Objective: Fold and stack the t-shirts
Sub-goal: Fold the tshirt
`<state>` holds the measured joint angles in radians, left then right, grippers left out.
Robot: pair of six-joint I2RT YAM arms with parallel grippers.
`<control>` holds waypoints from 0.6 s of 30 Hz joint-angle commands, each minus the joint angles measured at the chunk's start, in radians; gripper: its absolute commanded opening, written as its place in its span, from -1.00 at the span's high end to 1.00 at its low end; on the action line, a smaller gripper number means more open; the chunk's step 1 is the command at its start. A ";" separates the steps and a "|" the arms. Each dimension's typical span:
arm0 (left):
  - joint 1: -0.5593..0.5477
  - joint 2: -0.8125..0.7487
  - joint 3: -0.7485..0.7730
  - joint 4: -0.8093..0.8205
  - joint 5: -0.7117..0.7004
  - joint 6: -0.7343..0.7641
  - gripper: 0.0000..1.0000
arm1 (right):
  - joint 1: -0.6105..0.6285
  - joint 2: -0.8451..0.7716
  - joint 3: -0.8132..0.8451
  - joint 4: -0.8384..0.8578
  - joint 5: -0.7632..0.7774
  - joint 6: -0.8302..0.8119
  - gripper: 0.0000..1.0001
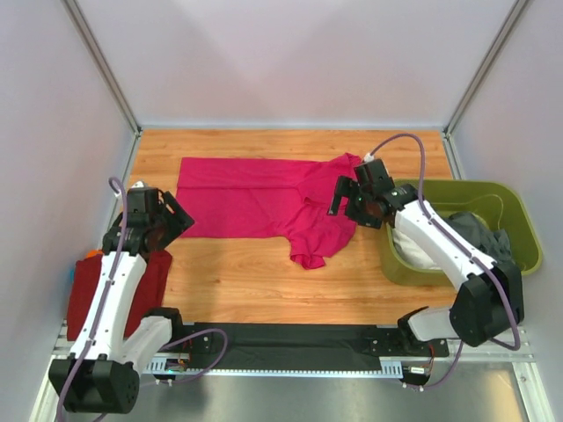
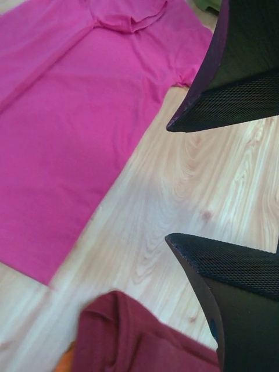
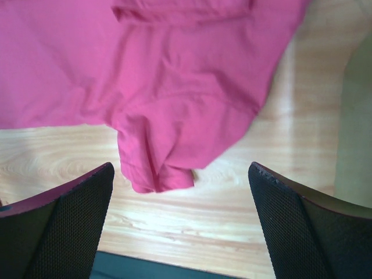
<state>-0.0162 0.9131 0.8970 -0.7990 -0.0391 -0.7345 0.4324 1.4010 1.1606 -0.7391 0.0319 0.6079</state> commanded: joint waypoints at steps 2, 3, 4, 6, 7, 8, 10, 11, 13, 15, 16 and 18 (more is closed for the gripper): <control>0.007 0.023 -0.107 0.030 -0.016 -0.132 -0.54 | 0.023 -0.111 -0.137 -0.019 -0.017 0.142 -1.00; 0.005 0.032 -0.119 0.030 -0.025 -0.140 -0.54 | 0.034 -0.137 -0.165 -0.017 -0.017 0.159 -1.00; 0.007 0.053 -0.130 0.026 -0.053 -0.152 -0.49 | 0.038 -0.161 -0.227 -0.011 -0.017 0.179 -1.00; 0.007 0.088 -0.132 0.023 -0.088 -0.170 -0.46 | 0.045 -0.244 -0.287 0.024 -0.018 0.236 -0.95; 0.010 0.101 -0.133 0.029 -0.131 -0.174 -0.46 | 0.048 -0.266 -0.318 0.038 -0.018 0.253 -0.94; 0.010 0.113 -0.136 0.043 -0.140 -0.172 -0.46 | 0.051 -0.299 -0.358 0.058 -0.015 0.282 -0.93; 0.062 0.165 -0.147 0.127 -0.099 -0.152 -0.44 | 0.054 -0.324 -0.397 0.081 -0.004 0.303 -0.89; 0.080 0.187 -0.151 0.164 -0.078 -0.152 -0.42 | 0.058 -0.327 -0.401 0.084 0.003 0.325 -0.88; 0.127 0.265 -0.149 0.251 -0.020 -0.160 -0.36 | 0.066 -0.323 -0.397 0.083 0.020 0.340 -0.86; 0.144 0.347 -0.107 0.265 -0.033 -0.161 -0.32 | 0.089 -0.316 -0.372 0.080 0.040 0.365 -0.84; 0.147 0.372 -0.092 0.261 -0.039 -0.158 -0.31 | 0.100 -0.306 -0.357 0.072 0.054 0.371 -0.83; 0.162 0.427 -0.064 0.264 -0.047 -0.151 -0.28 | 0.135 -0.286 -0.299 0.054 0.106 0.386 -0.82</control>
<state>0.1276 1.2842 0.7696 -0.6037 -0.0868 -0.8772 0.5388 1.0885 0.8059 -0.6395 0.0311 0.9058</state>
